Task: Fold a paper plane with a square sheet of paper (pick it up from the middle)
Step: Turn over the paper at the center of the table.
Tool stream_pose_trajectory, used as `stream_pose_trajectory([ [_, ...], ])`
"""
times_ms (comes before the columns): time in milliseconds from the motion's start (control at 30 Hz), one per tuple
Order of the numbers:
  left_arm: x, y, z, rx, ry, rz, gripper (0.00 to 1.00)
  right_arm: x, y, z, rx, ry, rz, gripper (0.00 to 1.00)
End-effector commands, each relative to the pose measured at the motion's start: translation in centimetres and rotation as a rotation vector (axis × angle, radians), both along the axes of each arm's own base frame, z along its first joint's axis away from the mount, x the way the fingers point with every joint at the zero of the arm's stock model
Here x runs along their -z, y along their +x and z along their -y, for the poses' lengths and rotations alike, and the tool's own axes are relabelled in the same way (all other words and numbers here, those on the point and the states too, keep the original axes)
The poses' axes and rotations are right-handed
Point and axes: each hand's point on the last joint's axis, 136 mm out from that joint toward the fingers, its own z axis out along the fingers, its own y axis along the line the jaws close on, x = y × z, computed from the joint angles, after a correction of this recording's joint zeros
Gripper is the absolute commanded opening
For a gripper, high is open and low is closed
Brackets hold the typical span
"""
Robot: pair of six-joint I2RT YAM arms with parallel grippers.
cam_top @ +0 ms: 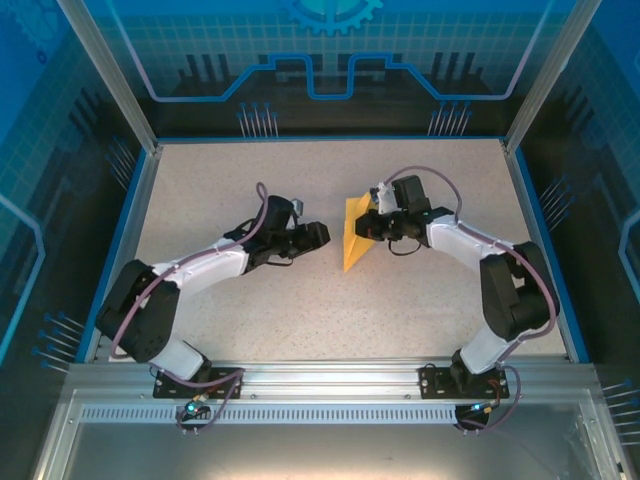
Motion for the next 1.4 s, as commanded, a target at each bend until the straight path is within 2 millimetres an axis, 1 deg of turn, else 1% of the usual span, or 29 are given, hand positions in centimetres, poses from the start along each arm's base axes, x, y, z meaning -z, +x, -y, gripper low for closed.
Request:
stream_pose_trajectory([
  [0, -2.5, -1.5, 1.0, 0.109, -0.158, 0.002, 0.73, -2.9, -0.6, -1.4, -0.08, 0.092, 0.033, 0.05],
  [67, -3.7, -1.8, 1.4, 0.143, -0.238, 0.004, 0.78, -4.4, -0.5, -1.8, -0.094, 0.155, 0.045, 0.05],
  [133, -4.8, -1.9, 2.0, 0.177, -0.304, 0.015, 0.8, -5.7, -0.5, -2.3, -0.109, 0.207, 0.054, 0.06],
  [200, -5.5, -2.0, 2.7, 0.207, -0.358, 0.018, 0.82, -7.0, -0.5, -2.6, -0.118, 0.26, 0.061, 0.06],
  [267, -5.8, -2.0, 3.2, 0.223, -0.401, 0.016, 0.83, -8.1, -0.7, -2.9, -0.13, 0.311, 0.057, 0.06],
  [333, -5.7, -1.9, 3.5, 0.232, -0.42, 0.01, 0.83, -8.9, -0.9, -3.2, -0.141, 0.346, 0.057, 0.07],
  [400, -5.9, -1.8, 3.7, 0.245, -0.443, 0.02, 0.82, -9.4, -1.0, -3.3, -0.148, 0.361, 0.054, 0.06],
  [500, -6.5, -1.7, 4.0, 0.263, -0.468, 0.049, 0.76, -9.6, -1.2, -3.3, -0.158, 0.379, 0.044, 0.07],
  [667, -6.8, -1.7, 4.0, 0.276, -0.466, 0.083, 0.57, -9.3, -1.3, -3.2, -0.155, 0.388, 0.024, 0.07],
  [767, -7.0, -1.7, 4.1, 0.287, -0.467, 0.1, 0.5, -9.3, -1.3, -3.3, -0.16, 0.391, 0.017, 0.07],
  [1100, -7.5, -1.6, 4.3, 0.308, -0.474, 0.121, 0.34, -8.2, -1.4, -3.2, -0.154, 0.374, -0.018, 0.07],
  [1200, -7.3, -1.5, 4.3, 0.305, -0.468, 0.118, 0.26, -8.2, -1.3, -3.1, -0.15, 0.373, -0.021, 0.08],
  [1300, -6.8, -1.4, 4.2, 0.294, -0.455, 0.117, 0.17, -8.2, -1.1, -2.6, -0.131, 0.367, -0.023, 0.11],
  [1367, -6.5, -1.3, 4.0, 0.283, -0.441, 0.12, 0.12, -8.2, -0.9, -1.9, -0.106, 0.357, -0.016, 0.17],
])
